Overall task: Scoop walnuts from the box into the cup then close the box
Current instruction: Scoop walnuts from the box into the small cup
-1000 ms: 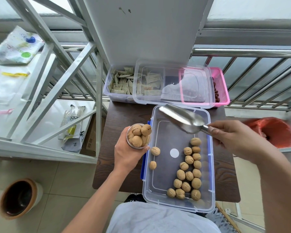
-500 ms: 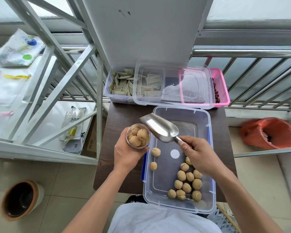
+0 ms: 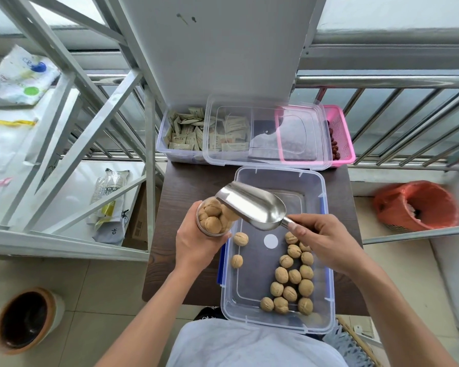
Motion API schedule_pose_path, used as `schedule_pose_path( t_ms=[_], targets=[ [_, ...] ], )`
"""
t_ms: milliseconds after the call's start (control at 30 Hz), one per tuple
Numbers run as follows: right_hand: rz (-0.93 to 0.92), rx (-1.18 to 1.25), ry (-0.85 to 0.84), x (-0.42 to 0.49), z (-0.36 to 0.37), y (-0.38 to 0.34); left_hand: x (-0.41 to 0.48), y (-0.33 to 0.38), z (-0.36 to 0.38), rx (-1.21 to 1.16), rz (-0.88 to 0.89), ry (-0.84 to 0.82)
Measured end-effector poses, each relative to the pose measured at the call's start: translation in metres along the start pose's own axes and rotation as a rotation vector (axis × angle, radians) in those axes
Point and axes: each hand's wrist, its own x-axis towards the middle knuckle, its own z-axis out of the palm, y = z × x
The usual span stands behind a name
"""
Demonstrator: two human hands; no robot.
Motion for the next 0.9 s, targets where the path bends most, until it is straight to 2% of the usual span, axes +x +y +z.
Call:
schedule_pose_path(
  t_ms=[167,400,600,900],
  targets=[
    [0.045,-0.117,0.097,-0.002,-0.025,0.011,0.001,0.002,-0.001,0.016,-0.021,-0.008],
    [-0.011,0.056,0.053,-0.002,-0.014,0.006,0.003,-0.002,0.001,0.020,0.015,-0.007],
    [0.126,0.170,0.114,0.010,0.008,0.031,0.003,-0.002,0.001,-0.007,-0.019,0.016],
    [0.306,-0.066,0.270,0.021,0.040,0.066,-0.003,-0.022,0.000,-0.060,-0.125,0.056]
  ],
)
